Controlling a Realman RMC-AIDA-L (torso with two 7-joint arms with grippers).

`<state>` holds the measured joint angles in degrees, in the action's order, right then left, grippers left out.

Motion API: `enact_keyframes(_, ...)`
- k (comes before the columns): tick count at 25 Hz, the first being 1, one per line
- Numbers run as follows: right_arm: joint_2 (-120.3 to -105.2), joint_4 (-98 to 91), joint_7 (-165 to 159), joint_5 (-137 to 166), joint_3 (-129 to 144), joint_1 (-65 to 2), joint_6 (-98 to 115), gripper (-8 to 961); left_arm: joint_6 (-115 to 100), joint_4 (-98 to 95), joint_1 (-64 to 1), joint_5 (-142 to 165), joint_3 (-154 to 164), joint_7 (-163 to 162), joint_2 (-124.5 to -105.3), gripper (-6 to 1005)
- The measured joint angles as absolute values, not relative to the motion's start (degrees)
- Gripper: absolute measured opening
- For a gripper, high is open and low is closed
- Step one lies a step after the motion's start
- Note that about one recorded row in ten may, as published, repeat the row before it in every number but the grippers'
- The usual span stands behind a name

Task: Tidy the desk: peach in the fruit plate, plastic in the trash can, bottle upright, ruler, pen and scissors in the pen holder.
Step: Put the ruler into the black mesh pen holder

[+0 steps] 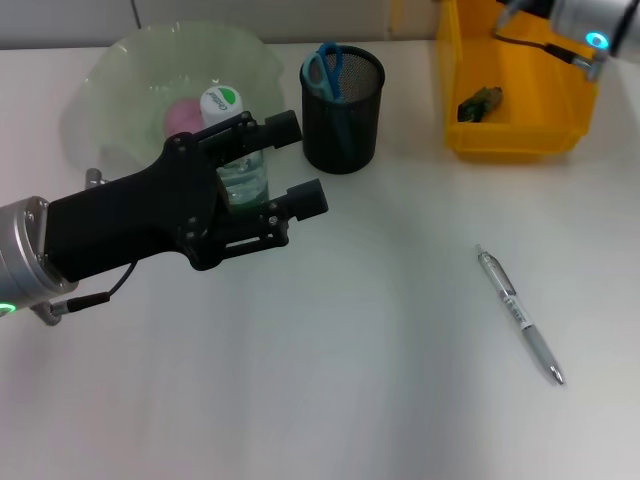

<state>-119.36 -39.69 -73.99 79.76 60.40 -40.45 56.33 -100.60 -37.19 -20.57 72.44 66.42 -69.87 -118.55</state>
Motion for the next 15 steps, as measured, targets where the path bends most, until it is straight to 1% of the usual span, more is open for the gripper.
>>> enact_keyframes(2,-119.42,-35.3,-72.7,78.5,60.4,-43.9,54.5,391,-100.6,-37.2,-20.7,72.3,66.1,-69.2,-118.49,786)
enact_keyframes(3,-119.42,-35.3,-72.7,78.5,60.4,-43.9,54.5,392,-100.6,-37.2,-20.7,72.3,66.1,-69.2,-118.49,786)
enact_keyframes(6,-119.58,-27.7,-67.8,73.7,60.4,-48.1,53.2,392,-100.0,-37.2,-21.4,72.5,65.5,-69.1,-118.42,786)
enact_keyframes(15,-119.83,-22.2,-65.8,72.3,60.4,-49.5,53.1,394,-99.1,-37.2,-21.6,72.6,65.6,-69.1,-118.27,786)
